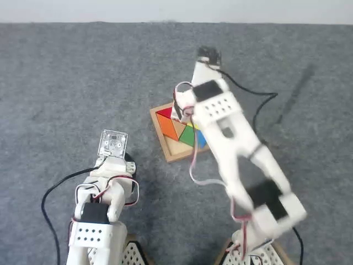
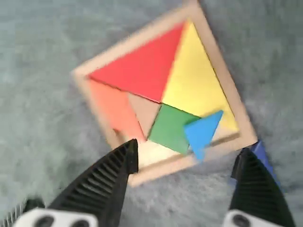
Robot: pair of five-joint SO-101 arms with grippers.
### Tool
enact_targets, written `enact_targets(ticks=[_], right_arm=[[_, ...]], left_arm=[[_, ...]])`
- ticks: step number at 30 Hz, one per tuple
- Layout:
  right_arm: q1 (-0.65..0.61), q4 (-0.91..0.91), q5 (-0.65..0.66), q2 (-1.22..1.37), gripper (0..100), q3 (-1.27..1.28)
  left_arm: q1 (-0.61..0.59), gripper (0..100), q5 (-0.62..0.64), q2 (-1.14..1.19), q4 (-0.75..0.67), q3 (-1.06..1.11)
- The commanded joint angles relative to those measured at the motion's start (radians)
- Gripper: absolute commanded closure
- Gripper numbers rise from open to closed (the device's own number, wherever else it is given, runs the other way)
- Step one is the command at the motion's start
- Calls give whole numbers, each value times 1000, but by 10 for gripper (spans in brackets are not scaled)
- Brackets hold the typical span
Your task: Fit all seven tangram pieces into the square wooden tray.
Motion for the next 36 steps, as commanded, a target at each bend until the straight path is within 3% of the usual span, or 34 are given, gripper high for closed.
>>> enact_targets(ticks=[1,4,7,10,17,26,36], right_arm=[[38,-133,325,-334,727,222],[54,-443,516,-458,817,525],[64,-782,623,-506,986,796],[94,-969,663,-506,958,914],[114,-961,663,-483,991,905],[119,-961,664,-193,991,747],[163,-846,664,-162,991,694]], left_arm=[[-5,985,6,-12,2,-8],[-5,985,6,-12,2,-8],[-5,985,6,-12,2,-8],[-5,985,6,-12,2,-8],[-5,985,6,-12,2,-8],[-5,985,6,-12,2,-8],[-5,985,6,-12,2,-8]])
